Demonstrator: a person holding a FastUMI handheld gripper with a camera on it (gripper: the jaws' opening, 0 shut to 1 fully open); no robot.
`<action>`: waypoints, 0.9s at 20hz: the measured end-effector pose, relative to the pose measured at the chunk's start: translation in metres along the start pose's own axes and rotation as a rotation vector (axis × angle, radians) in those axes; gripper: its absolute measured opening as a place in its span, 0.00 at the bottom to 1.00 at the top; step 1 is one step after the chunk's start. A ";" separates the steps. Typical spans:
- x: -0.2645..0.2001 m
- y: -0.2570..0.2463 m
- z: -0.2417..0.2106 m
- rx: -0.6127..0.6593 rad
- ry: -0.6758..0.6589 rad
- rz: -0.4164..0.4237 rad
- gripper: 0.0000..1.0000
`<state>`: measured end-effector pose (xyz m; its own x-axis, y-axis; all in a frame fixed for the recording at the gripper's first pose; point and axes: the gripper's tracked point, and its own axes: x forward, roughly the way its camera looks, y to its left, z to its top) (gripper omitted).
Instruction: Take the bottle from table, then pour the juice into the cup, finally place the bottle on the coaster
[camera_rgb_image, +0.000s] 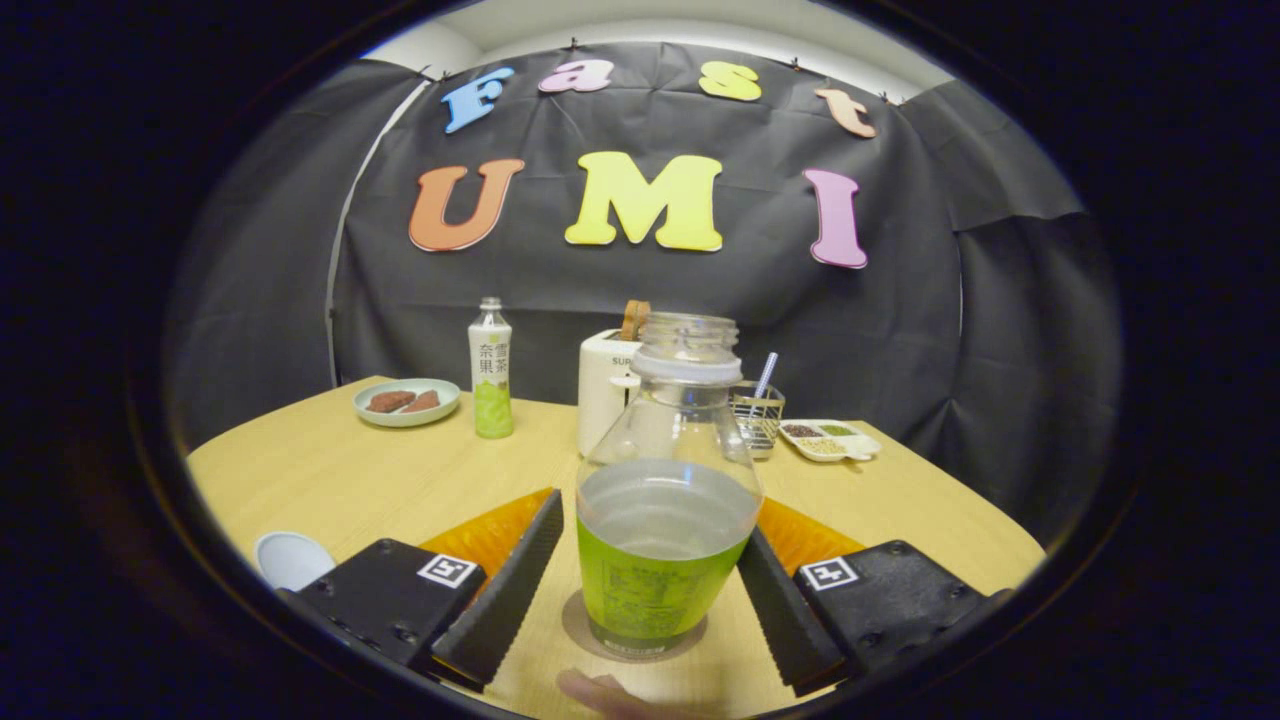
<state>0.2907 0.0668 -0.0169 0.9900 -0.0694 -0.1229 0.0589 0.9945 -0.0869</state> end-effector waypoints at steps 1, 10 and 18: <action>-0.004 0.000 0.002 0.007 -0.001 0.003 1.00; -0.058 0.001 0.005 0.071 0.005 0.034 1.00; -0.123 -0.007 0.049 0.040 -0.082 0.006 1.00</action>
<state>0.1750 0.0724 0.0469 0.9974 -0.0587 -0.0419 0.0568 0.9973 -0.0463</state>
